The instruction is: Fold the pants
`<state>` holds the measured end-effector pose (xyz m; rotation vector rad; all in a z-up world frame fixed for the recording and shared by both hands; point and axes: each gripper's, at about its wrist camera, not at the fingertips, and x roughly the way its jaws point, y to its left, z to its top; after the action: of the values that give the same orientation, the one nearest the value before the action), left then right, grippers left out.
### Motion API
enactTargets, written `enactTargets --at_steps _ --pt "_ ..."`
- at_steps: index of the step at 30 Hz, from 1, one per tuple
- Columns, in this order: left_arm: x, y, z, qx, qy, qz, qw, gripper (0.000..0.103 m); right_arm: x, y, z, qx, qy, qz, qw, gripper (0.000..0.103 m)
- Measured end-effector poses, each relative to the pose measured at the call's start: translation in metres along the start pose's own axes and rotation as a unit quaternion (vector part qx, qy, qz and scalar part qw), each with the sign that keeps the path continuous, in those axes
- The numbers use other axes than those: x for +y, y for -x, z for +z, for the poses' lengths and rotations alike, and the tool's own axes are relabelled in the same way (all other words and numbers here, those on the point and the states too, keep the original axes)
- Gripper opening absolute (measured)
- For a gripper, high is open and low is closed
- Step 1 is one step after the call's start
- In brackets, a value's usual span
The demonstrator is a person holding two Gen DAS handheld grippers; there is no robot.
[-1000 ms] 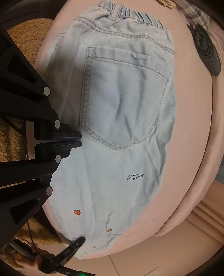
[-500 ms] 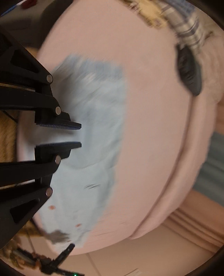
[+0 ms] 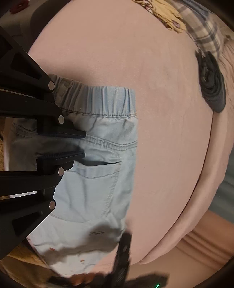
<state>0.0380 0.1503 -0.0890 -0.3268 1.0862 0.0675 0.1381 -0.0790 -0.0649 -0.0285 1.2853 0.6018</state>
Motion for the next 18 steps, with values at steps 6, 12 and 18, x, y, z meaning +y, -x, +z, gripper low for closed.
enactTargets --at_steps 6,12,18 --pt "0.015 0.005 -0.005 0.0 0.035 -0.024 0.9991 0.01 -0.008 -0.018 -0.002 0.029 0.0 0.013 0.999 0.018" --pt "0.014 0.015 -0.01 0.004 0.049 -0.025 0.9985 0.01 -0.012 0.012 -0.008 -0.042 -0.031 0.02 0.998 0.008" --pt "0.012 0.014 -0.015 0.01 0.056 -0.017 0.9982 0.01 -0.011 -0.004 -0.012 -0.027 -0.004 -0.044 0.999 0.008"
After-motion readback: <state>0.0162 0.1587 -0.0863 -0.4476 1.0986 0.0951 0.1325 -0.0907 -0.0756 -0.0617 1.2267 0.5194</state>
